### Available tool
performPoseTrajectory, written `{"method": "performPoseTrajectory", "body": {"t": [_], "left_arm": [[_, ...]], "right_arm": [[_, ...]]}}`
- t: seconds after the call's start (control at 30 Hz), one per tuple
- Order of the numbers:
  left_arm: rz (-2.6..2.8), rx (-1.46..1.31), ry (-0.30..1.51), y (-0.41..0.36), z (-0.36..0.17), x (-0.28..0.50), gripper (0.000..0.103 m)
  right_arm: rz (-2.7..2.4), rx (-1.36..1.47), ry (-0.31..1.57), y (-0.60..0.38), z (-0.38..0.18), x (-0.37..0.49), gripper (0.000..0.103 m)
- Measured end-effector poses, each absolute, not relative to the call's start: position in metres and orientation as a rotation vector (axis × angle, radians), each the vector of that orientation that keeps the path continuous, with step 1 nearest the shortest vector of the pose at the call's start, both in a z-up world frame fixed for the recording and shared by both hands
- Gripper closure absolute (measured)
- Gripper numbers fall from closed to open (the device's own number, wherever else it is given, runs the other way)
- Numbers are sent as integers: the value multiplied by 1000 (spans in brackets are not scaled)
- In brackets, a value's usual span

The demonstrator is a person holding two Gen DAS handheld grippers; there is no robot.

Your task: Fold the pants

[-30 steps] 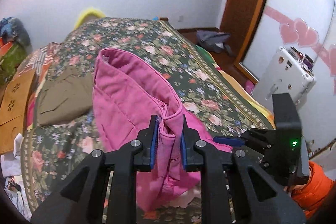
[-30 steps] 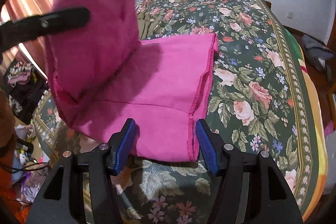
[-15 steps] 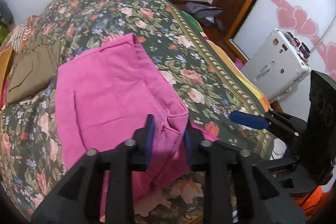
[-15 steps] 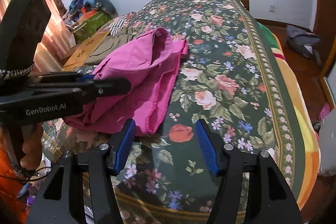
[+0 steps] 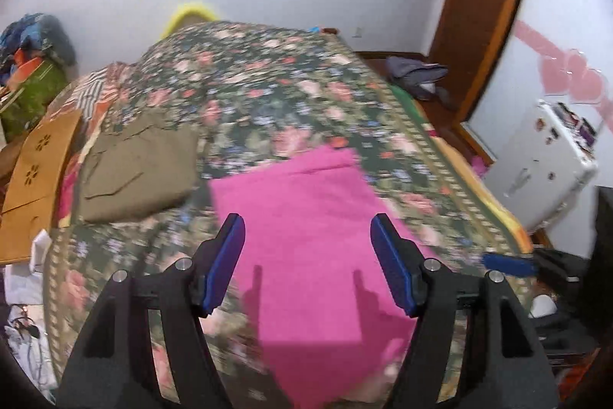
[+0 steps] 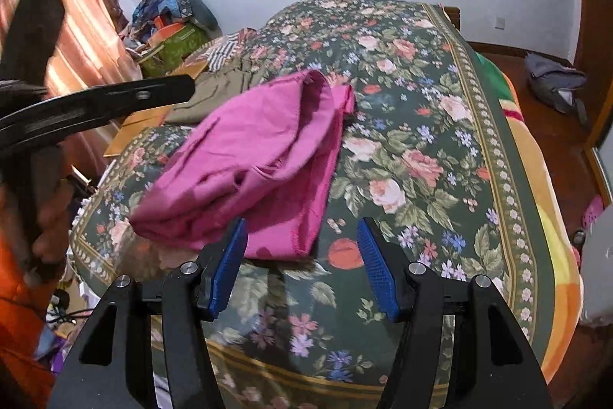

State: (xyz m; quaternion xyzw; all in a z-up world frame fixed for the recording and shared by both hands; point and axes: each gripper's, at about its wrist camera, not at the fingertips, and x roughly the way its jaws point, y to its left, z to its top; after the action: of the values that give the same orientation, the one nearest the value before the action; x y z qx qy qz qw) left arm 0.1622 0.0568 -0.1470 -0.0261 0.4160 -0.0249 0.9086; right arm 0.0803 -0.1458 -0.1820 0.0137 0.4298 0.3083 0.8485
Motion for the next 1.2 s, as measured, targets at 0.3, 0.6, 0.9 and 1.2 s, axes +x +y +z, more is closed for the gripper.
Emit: {"method": "performPoseTrajectory", "body": {"t": [0.3, 0.6, 0.9, 1.2], "left_arm": [[10, -38, 967, 114, -193, 209, 35], [-54, 21, 986, 114, -212, 244, 35], [-111, 90, 1011, 103, -239, 277, 56], [-125, -6, 1052, 118, -251, 247, 77]], "right_arm": [[693, 35, 855, -111, -163, 97, 46], [702, -37, 986, -104, -204, 116, 46], [685, -106, 1021, -125, -218, 134, 40], [575, -177, 987, -145, -232, 174, 41]]}}
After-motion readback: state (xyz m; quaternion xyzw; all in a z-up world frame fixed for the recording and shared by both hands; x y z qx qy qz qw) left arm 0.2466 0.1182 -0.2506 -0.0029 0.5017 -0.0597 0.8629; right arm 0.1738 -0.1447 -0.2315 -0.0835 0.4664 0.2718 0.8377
